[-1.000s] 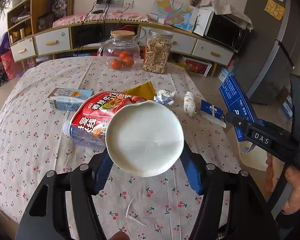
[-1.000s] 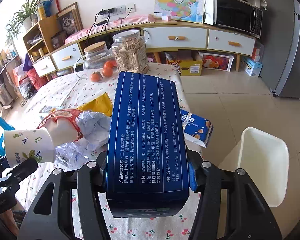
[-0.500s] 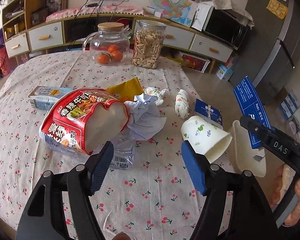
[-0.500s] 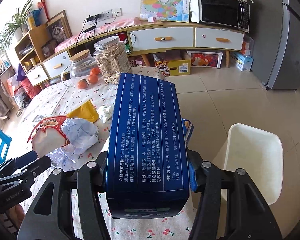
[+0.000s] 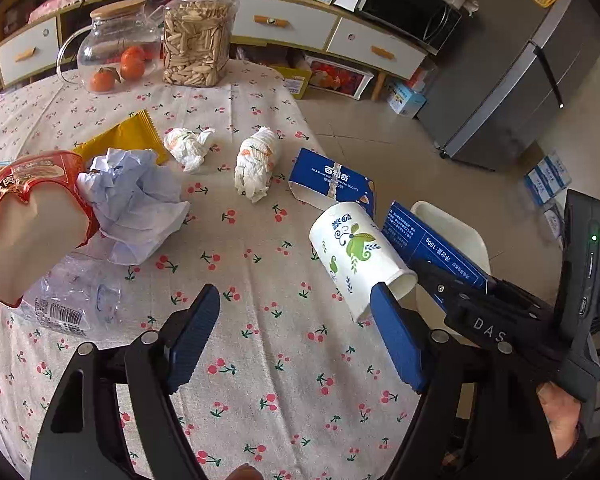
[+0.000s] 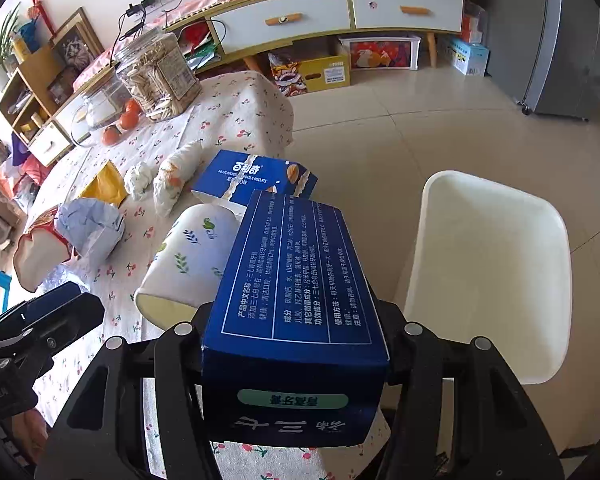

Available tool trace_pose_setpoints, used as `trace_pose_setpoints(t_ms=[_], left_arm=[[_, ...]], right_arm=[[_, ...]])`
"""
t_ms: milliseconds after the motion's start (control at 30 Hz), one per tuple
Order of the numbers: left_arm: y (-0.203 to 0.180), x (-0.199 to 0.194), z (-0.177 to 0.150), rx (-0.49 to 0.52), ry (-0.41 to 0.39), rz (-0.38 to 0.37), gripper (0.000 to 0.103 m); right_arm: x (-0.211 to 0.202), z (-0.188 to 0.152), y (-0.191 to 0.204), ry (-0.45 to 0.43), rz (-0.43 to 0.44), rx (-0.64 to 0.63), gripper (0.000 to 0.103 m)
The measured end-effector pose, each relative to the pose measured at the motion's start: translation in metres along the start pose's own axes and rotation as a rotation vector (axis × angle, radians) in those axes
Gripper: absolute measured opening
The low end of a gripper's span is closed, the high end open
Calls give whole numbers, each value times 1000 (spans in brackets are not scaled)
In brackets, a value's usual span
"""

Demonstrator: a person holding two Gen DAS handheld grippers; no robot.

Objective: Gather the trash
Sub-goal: 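Lift the blue box and white cup and carry both toward the white bin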

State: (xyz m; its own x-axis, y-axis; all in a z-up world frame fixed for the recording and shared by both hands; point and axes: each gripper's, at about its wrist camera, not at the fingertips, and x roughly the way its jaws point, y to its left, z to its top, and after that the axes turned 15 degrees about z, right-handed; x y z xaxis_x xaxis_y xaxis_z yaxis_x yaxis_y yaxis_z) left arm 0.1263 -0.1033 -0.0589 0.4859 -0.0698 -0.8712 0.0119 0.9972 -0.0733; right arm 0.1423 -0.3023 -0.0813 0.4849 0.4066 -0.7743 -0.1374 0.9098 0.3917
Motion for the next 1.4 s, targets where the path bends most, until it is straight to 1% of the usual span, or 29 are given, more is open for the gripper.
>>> trace_pose_setpoints(t_ms=[100, 167, 267, 300, 367, 433, 500, 600, 667, 700, 733, 767, 800, 1067, 1200, 1400], left_arm=[[0, 5, 0, -4, 9, 15, 76], [1, 8, 2, -19, 25, 11, 76], [-3, 13, 6, -49, 45, 0, 84], [-5, 16, 8, -56, 51, 6, 87], [-11, 22, 13, -56, 58, 35, 89], [-20, 30, 21, -43, 67, 63, 89], [-30, 41, 27, -24, 84, 73, 89], [-45, 60, 31, 7, 131, 67, 89], [-48, 71, 29, 4, 164, 86, 89], [-48, 75, 28, -2, 172, 83, 86], [-48, 78, 27, -4, 176, 78, 78], [-49, 79, 25, 3, 174, 78, 61], [-49, 77, 25, 7, 165, 77, 60], [-33, 57, 27, -53, 116, 49, 57], [-30, 39, 31, -77, 57, 34, 57], [-36, 17, 34, -74, -41, 33, 57]], right_arm=[[-5, 0, 5, -23, -28, -54, 53], [-10, 2, 6, -41, -27, -61, 53], [-20, 4, 4, -71, -25, -61, 53], [-23, 4, 3, -83, -29, -62, 53], [-29, 5, 0, -100, -39, -61, 53], [-32, 6, -4, -108, -49, -57, 53], [-34, 6, -9, -110, -53, -47, 53], [-37, 7, -16, -120, -56, -31, 53], [-40, 7, -20, -128, -61, -29, 53], [-42, 7, -22, -133, -64, -28, 53], [-44, 7, -24, -137, -65, -25, 53], [-46, 7, -26, -140, -64, -21, 53], [-47, 8, -28, -142, -61, -17, 53], [-58, 12, -31, -176, -45, -9, 53], [-65, 11, -33, -204, -56, -7, 53], [-77, 12, -37, -256, -100, -11, 53]])
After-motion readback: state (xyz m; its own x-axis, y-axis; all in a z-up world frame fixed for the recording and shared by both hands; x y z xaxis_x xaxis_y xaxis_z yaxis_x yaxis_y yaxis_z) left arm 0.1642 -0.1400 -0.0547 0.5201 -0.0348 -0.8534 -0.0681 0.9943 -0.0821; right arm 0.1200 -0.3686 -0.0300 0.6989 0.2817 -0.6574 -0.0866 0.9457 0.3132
